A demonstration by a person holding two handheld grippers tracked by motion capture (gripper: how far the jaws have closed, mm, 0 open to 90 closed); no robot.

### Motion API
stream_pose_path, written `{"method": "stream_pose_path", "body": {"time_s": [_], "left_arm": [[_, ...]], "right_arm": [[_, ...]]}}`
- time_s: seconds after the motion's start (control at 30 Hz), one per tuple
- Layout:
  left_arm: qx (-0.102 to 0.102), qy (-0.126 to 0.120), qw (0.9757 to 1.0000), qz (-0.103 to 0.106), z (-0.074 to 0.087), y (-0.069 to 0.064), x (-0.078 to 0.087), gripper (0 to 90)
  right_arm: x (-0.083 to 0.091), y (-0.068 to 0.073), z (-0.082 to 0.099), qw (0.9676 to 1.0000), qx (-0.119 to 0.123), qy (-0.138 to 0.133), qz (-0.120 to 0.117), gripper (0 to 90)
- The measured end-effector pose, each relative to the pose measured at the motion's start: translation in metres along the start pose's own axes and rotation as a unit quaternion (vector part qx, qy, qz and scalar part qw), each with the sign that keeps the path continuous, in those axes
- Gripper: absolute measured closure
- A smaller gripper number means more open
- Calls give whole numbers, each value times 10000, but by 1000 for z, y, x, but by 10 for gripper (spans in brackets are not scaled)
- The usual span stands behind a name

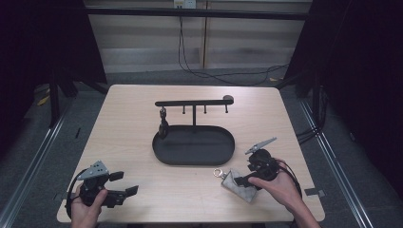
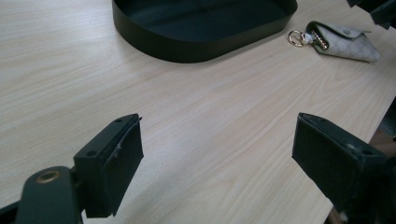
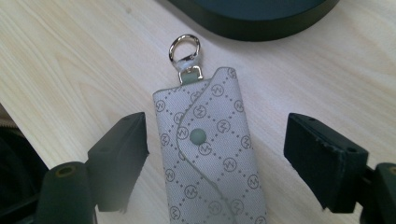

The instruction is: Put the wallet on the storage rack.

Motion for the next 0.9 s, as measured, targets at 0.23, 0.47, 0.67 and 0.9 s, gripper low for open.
{"method": "stream_pose_path", "body": {"time_s": [0.23, 0.47, 0.67, 0.9], "left_arm": [[-4, 55, 10000, -33, 1, 1, -2, 163], [-23, 100, 9999, -46, 2, 1, -3, 164], [-33, 87, 9999, -55, 2, 1, -2, 164], [-23, 97, 9999, -66, 3, 1, -3, 165]], "right_arm": [[-9, 3, 3, 9987, 127, 489, -95, 204], [-8, 4, -3, 9973, 138, 711, -156, 224], [-14, 5, -5, 9950, 244, 967, -108, 239], [-18, 3, -5, 9924, 208, 1212, -91, 259]]}}
Point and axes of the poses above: each handheld gripper's, and its own axes: x roughly backward along the jaws, z roughly out of its underside, y roughly to its left, the point moved 10 cm from there along -x, roughly forward along the jaws, and after that the axes turned 6 degrees about y, right-handed, at the moved point
